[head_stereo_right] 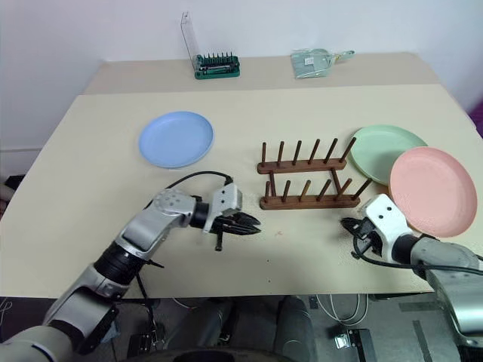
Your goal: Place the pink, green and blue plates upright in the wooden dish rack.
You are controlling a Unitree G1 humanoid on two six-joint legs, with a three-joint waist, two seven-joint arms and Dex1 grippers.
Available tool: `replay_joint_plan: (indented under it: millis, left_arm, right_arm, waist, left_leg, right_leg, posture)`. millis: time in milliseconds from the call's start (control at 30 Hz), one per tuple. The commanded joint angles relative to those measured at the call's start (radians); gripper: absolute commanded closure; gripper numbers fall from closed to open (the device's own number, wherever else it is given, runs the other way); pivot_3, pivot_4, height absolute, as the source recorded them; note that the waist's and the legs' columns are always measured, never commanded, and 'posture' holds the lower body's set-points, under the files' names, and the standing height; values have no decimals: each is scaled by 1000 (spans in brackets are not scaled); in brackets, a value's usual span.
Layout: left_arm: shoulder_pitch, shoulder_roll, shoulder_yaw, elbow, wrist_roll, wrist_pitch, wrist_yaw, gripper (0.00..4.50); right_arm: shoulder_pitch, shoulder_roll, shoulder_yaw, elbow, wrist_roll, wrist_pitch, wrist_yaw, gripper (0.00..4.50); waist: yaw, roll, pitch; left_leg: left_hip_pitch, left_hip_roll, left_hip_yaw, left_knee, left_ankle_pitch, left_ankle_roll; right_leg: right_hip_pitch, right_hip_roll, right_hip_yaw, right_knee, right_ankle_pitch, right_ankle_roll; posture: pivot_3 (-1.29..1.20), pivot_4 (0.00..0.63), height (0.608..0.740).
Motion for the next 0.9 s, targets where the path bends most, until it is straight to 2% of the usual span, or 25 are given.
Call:
replay_joint_plan:
  millis: [33, 167, 400, 633, 700, 767, 900]
  left_arm:
    - [-7, -37, -13, 35, 88, -52, 127, 3864]
    - [10, -93, 12, 77, 136, -113, 261, 3864]
    - [-18, -160, 62, 172, 168, -97, 430, 3864]
    - [-37, -160, 66, 204, 168, -124, 441, 3864]
    - [-33, -153, 63, 190, 159, -134, 419, 3943]
    - [-19, -140, 65, 156, 137, -144, 382, 3943]
    - [27, -103, 83, 58, 53, -166, 271, 3943]
  right_arm:
    - [-68, -15, 51, 48, -70, -27, -28, 4500]
    - [-183, 15, 121, 135, -135, -61, -62, 4500]
    - [-328, 43, 188, 237, -188, -114, -68, 4500]
    - [-383, 48, 188, 283, -194, -145, -55, 4500]
    - [-353, 21, 155, 240, -165, -139, -15, 3961]
    - [-286, -2, 70, 142, -103, -118, 27, 3184]
    - [-93, -22, -230, -99, -49, -25, 33, 1077]
  waist:
    - [-2, 0, 0]
    - [-1, -1, 0]
    - [-2, -1, 0]
    - [-2, 0, -1]
    - [-1, 0, -1]
    - [0, 0, -1]
    - [2, 3, -2]
  left_leg:
    - [0, 0, 0, 0, 0, 0]
    - [3, 0, 1, 1, 0, -1]
    - [5, 0, 1, 1, 1, -1]
    - [5, 0, 2, 1, 1, -1]
    - [5, 0, 1, 1, 1, -1]
    - [4, 0, 1, 0, 1, -1]
    - [-1, 0, 1, 0, 0, 0]
  right_leg:
    - [0, 0, 0, 0, 0, 0]
    - [3, 0, 0, -1, 1, -1]
    - [5, 0, 1, -1, 1, 0]
    - [5, 0, 1, 0, 2, 0]
    - [4, 0, 1, 0, 2, 0]
    - [4, 0, 1, 0, 2, 0]
    - [-2, 0, 1, 0, 2, 0]
  posture:
    - [0, 150, 738]
    - [0, 150, 738]
    - [0, 150, 738]
    - [0, 150, 738]
    - [0, 150, 738]
    - [0, 150, 738]
    - [0, 150, 738]
